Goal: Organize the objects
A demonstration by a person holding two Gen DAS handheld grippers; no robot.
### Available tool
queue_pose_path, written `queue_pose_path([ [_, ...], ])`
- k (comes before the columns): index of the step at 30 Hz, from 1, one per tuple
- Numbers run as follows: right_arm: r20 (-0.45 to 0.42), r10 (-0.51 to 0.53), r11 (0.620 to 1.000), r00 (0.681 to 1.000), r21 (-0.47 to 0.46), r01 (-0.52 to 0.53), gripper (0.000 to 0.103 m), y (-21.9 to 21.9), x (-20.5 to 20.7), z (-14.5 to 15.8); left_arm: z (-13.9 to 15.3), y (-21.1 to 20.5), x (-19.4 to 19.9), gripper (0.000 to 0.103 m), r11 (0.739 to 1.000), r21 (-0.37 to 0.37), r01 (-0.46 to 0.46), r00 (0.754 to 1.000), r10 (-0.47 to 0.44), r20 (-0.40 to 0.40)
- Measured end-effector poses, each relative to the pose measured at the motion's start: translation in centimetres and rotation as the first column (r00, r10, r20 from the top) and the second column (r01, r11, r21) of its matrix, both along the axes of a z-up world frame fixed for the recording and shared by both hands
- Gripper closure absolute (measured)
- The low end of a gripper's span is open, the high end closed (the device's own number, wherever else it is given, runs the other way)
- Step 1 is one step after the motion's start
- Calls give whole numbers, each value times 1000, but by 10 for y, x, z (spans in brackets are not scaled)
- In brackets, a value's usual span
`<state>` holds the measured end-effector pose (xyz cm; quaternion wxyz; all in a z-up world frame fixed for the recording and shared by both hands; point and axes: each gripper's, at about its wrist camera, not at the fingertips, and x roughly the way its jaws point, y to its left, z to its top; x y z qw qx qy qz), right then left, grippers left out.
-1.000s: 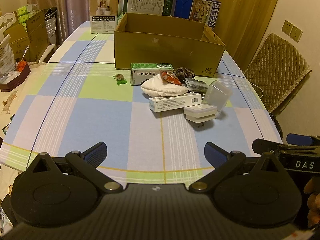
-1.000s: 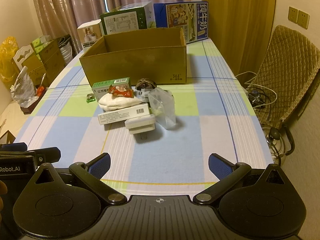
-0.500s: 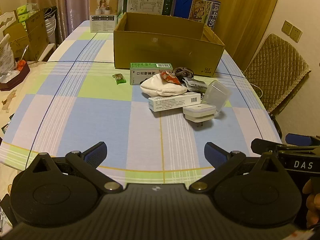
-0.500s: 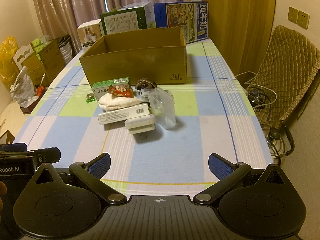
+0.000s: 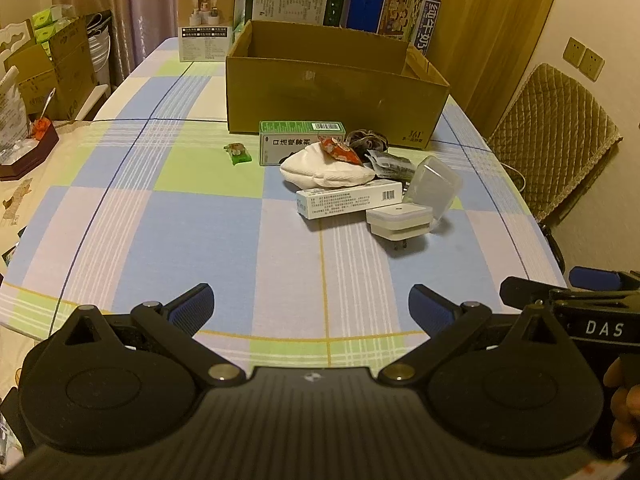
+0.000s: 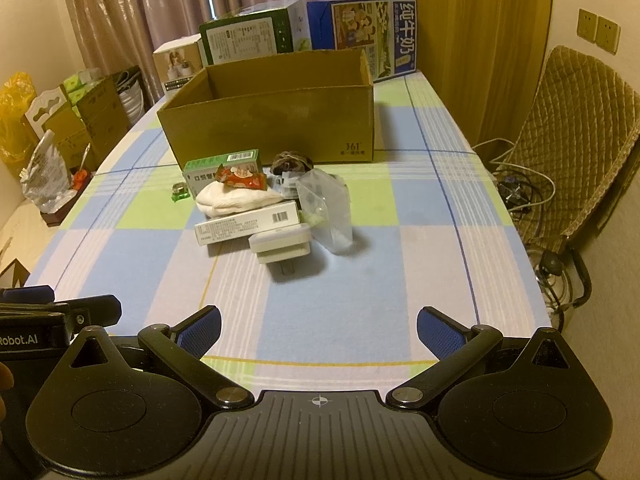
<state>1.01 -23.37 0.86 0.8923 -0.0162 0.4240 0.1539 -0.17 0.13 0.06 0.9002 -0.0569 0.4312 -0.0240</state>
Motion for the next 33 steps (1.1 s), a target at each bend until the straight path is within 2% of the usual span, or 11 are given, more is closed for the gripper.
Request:
queue_pose_path([
  [7,-11,-1,1000,1000,12,1,2,-3,11,-9,-9,4,13,2,1000,1,17,1000,-17,-16],
  [15,1,43,997,999,57,-43,2,-1,32,-21,-25,13,51,2,998,3,66,997,-65,-44],
  [20,-3,105,991,994,85,-104,2,11,48,-34,-36,19,80,2,991,12,131,990,-130,-52],
  [24,6,135,987,991,90,-135,2,22,62,-43,-43,23,104,7,982,28,187,981,-185,-63],
  [27,4,155,984,988,91,-155,10,30,75,-52,-48,24,118,7,977,44,210,976,-207,-61],
  [33,1,180,982,984,56,-180,13,48,99,-71,-60,27,139,8,965,33,259,963,-255,-89],
])
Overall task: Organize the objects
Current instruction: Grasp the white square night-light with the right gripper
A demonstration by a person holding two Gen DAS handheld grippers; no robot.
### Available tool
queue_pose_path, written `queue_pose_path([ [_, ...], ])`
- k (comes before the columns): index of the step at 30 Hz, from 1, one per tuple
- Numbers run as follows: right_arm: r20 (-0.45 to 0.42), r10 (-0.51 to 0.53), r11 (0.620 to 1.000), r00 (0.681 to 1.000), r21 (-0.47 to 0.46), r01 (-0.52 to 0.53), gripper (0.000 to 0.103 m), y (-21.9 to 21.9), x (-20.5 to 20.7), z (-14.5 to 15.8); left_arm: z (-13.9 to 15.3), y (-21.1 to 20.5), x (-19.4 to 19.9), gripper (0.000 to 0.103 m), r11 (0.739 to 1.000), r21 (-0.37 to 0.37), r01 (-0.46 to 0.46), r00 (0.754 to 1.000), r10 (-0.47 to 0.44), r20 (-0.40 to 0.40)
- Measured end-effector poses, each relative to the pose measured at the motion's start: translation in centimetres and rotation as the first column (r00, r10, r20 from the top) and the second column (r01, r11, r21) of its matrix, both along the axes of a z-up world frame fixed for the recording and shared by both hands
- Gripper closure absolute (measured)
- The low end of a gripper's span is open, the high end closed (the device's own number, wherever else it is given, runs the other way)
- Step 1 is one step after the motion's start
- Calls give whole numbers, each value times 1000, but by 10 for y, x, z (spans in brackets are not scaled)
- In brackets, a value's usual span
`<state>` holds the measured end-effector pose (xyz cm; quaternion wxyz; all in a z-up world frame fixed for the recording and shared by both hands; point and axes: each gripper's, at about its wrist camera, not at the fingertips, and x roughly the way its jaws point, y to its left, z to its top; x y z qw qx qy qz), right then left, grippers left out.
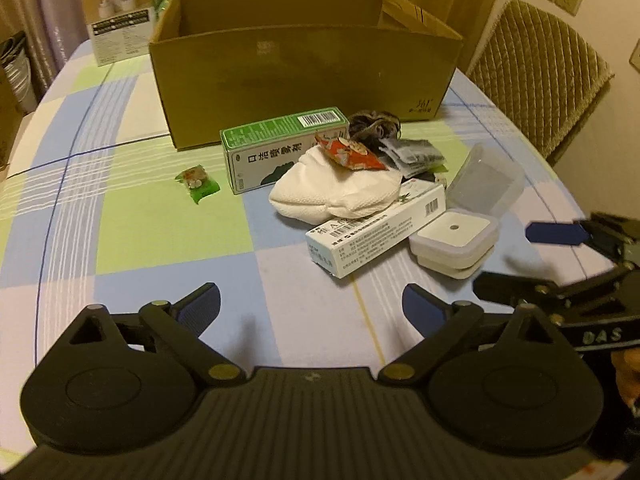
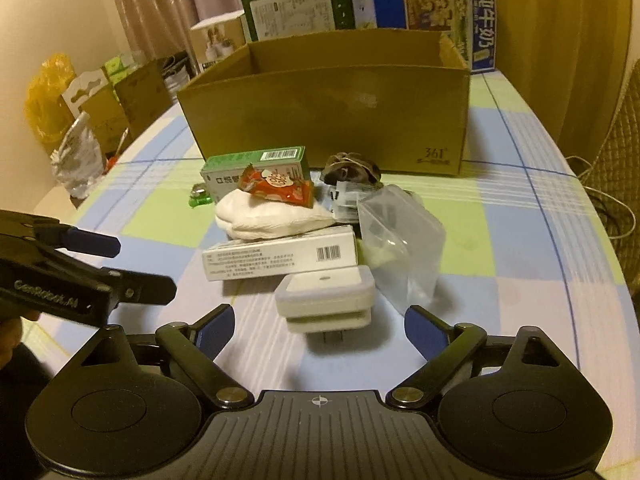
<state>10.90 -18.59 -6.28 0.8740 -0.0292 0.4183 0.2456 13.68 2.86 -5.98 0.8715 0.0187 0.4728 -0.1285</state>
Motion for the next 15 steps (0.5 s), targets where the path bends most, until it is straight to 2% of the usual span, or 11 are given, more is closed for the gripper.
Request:
queue_pose_path([
  [7,-1,33,999,999,-43,-33,21,15,18,-16,-10,4,12,12,999,-24,29,999,-30,-14],
  [10,-5,36,998,999,-55,-36,27,19,25,-20,-11,3,16,12,998,-24,53,999,-54,-9],
  [12,-6,35,998,999,-57,-35,35,20,27,-21,-12,2,19,14,997,-19,74,997,-75,-11],
  [15,-6,46,996,999,-75,-46,40,20,28,-21,-14,-2,26,15,994,-13,111,994,-111,-10],
])
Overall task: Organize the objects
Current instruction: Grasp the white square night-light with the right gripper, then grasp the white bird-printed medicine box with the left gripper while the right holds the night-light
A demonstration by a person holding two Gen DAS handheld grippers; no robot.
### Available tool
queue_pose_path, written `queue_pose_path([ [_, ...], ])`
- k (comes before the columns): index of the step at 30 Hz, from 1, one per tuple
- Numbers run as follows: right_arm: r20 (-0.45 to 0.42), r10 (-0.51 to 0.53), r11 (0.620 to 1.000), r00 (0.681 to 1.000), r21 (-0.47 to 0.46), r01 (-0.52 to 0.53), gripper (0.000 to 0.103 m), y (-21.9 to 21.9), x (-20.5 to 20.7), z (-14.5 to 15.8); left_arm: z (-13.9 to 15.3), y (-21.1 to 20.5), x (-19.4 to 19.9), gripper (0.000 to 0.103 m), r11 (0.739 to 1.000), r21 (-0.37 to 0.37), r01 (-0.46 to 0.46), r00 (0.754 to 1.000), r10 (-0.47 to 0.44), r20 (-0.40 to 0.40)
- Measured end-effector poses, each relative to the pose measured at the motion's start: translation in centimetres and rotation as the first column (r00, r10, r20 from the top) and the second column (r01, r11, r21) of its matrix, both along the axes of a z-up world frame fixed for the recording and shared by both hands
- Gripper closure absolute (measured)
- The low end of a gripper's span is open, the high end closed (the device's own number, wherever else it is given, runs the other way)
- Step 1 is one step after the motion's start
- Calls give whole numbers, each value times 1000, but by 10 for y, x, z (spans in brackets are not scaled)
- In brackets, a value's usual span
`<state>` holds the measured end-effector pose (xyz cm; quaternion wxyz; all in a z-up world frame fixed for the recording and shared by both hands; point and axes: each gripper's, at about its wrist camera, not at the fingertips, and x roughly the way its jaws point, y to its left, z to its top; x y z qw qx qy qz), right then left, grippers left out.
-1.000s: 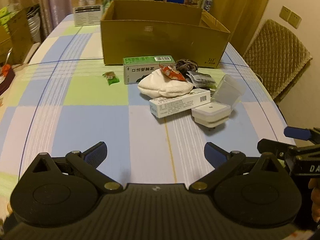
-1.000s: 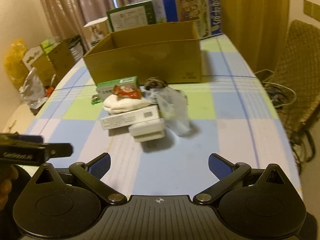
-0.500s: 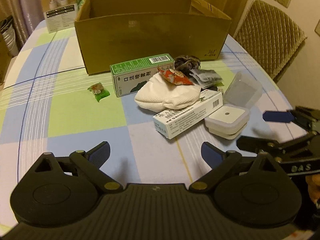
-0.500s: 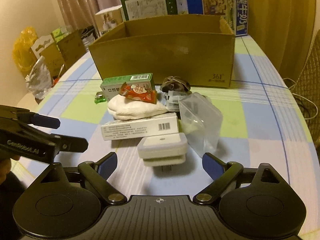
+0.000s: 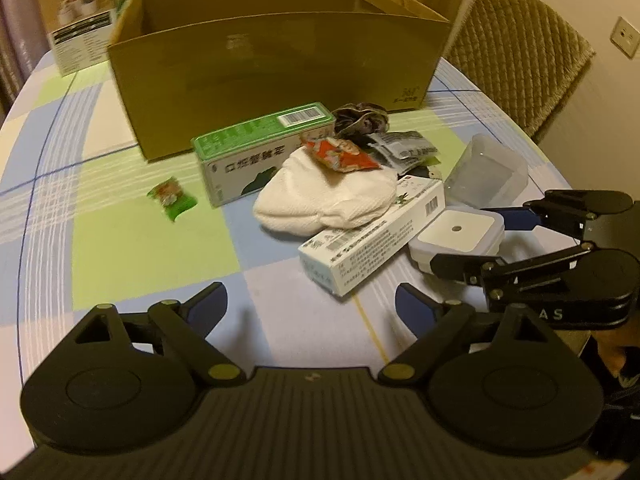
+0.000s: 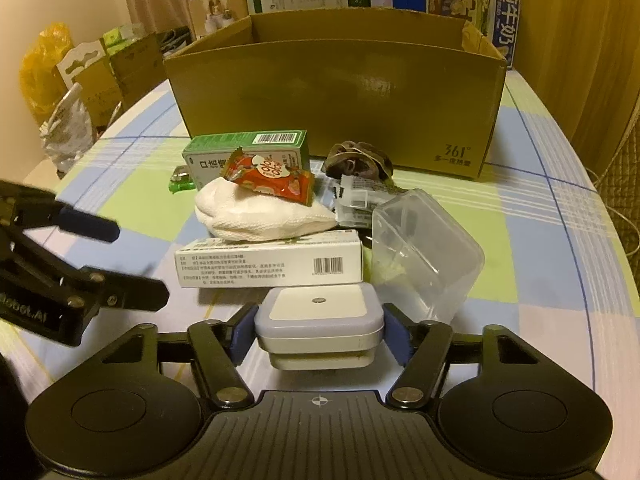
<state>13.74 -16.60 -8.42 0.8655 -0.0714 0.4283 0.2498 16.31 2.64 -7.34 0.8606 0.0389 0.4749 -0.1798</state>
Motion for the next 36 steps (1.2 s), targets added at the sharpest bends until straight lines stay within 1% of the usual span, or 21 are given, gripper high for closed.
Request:
queue_pose_path([
  [5,-1,-26,1000,1000,-13,26,41,-10,-6,5,-3,-12,14,15,994,-10,105,994,-104,19],
  [8,-8,-46,999,999,-16,46,41,-19,-9,6,-11,-22,24,20,985,9,174,985,-174,16],
  [10,-13,-59,998,998,-17,59,41,-25,-12,6,-17,-30,29,28,975,32,221,975,-221,19],
  [11,-13,-64,998,998,-18,63,41,-27,-13,6,-20,-34,31,30,969,41,245,969,-246,20],
  [12,-13,-67,998,998,-19,67,41,-29,-13,6,-23,-38,32,35,962,56,267,963,-268,21],
  [14,-12,-75,997,997,-15,75,41,-32,-16,6,-28,-47,34,38,948,97,304,951,-307,21],
  [15,-14,-79,997,997,-11,79,41,-33,-16,6,-30,-50,32,47,944,114,310,949,-314,19],
  [17,-16,-93,996,996,-7,93,41,-36,-19,6,-30,-53,28,52,945,130,299,953,-303,13],
  [19,-19,-103,995,994,0,103,41,-39,-22,7,-29,-54,18,60,950,138,280,959,-284,3],
  [22,-19,-121,993,993,9,121,41,-45,-28,7,-27,-54,-6,65,960,142,241,970,-241,-17],
  [25,-18,-131,991,991,20,132,41,-49,-32,7,-25,-52,-26,65,974,115,197,980,-198,-11],
  [28,-11,-149,988,989,30,150,41,-53,-33,7,-25,-57,-25,59,977,129,168,984,-173,29],
  [31,-4,-164,986,986,36,165,41,-56,-32,7,-25,-66,-16,59,975,119,187,980,-193,49],
  [34,-1,-173,984,985,38,173,41,-58,-31,7,-27,-76,-5,59,970,137,199,976,-209,63],
  [36,1,-175,984,985,39,174,41,-58,-30,6,-31,-82,0,59,968,139,207,975,-217,56],
])
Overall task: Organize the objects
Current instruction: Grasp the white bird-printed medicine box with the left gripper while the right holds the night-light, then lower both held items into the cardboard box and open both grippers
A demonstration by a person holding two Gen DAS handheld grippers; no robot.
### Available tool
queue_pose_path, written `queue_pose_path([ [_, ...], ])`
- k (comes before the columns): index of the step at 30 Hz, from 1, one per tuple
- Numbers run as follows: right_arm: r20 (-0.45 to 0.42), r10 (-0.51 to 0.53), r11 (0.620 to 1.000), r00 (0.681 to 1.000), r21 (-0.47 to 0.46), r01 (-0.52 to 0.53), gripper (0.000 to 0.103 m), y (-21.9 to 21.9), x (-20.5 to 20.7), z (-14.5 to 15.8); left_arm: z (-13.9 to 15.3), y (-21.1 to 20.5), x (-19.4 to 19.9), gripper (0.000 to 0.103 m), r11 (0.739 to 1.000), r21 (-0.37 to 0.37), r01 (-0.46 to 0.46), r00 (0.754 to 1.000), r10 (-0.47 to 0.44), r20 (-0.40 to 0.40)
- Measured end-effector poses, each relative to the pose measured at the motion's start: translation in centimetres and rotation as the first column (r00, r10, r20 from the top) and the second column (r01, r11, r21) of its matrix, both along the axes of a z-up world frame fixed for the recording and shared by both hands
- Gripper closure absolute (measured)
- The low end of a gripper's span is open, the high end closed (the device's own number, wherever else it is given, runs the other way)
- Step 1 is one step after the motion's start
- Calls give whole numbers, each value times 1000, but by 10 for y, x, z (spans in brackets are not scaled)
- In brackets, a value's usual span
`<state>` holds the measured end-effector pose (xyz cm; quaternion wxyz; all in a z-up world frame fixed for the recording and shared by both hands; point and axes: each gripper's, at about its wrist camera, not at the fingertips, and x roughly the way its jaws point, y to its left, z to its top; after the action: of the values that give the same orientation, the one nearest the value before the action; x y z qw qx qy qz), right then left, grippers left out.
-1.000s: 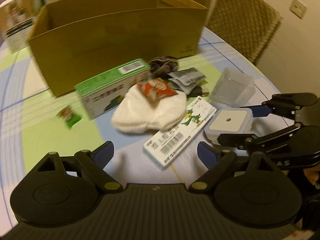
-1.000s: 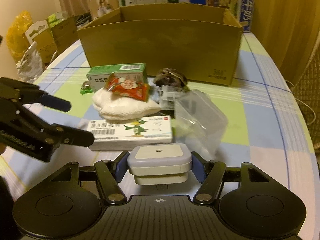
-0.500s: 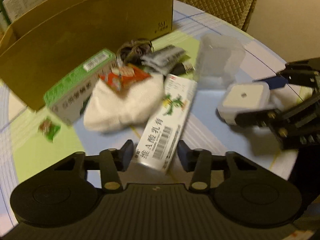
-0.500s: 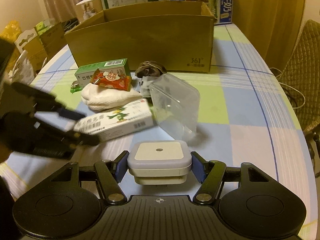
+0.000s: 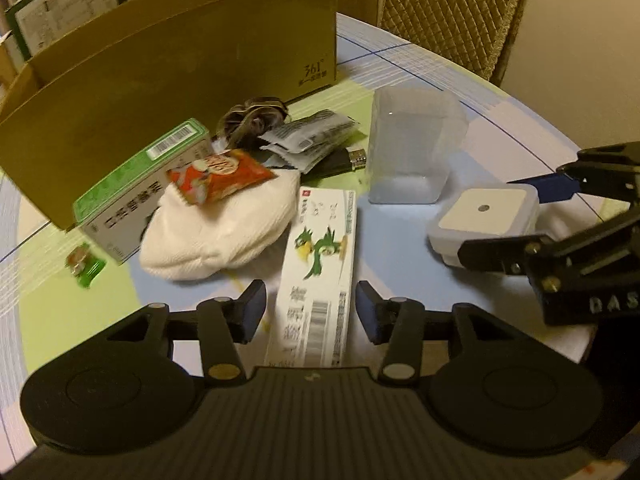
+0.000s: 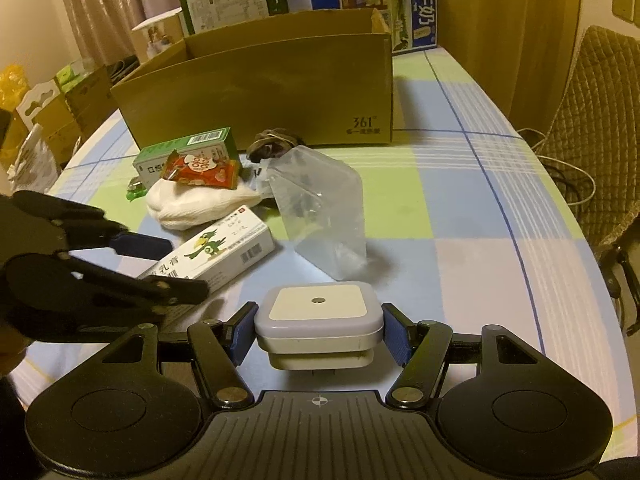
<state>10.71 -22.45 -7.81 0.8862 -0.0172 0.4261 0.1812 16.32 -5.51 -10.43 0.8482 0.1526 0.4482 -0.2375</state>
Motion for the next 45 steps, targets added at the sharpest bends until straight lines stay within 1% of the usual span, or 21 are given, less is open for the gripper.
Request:
queue_pose_path([
  [1,1,2,1000,1000,0,-2,41,0,0,-1,-2,-2,2,60,1000,1,-1,1000,1,-6],
  [3,-1,4,1000,1000,1,-4,41,0,1,-2,-4,-4,3,67,1000,7,-6,1000,6,-7],
  [6,1,6,1000,1000,-1,-6,41,1,1,-2,-4,-4,-3,69,1000,2,-22,1000,22,-8],
  [11,6,12,1000,1000,-19,-12,41,4,-1,-2,-2,-2,-18,70,998,9,-65,997,66,-36],
  [16,19,4,1000,1000,-16,-3,41,4,-8,5,6,5,-34,70,991,-22,-129,990,128,-55],
  [19,25,2,1000,1000,-12,-1,41,3,-12,11,10,8,-41,70,988,-30,-150,988,148,-53],
  [23,41,-9,1000,999,3,8,41,0,-19,23,25,15,-50,70,982,-52,-181,983,179,-43],
  [28,84,1,999,996,42,-4,41,2,-22,50,57,27,-51,70,970,-94,-226,974,226,-5],
  [30,121,12,998,993,59,-19,41,6,-17,69,72,33,-45,70,965,-105,-239,970,242,17],
  [33,178,27,996,984,81,-42,41,12,-6,95,99,40,-30,70,963,-105,-249,964,258,71],
  [36,220,44,992,974,108,-69,41,20,18,122,125,47,-7,70,960,-107,-260,955,272,120],
  [39,251,55,987,966,133,-91,41,29,51,148,150,54,23,70,958,-109,-266,947,281,154],
  [41,271,62,986,960,130,-101,41,37,78,164,162,59,47,70,957,-106,-270,944,284,166],
  [42,272,62,986,960,134,-101,41,40,92,168,166,62,59,70,956,-106,-274,942,288,169],
  [45,233,42,983,972,163,-82,41,50,138,174,174,71,94,70,951,-94,-294,936,307,174],
])
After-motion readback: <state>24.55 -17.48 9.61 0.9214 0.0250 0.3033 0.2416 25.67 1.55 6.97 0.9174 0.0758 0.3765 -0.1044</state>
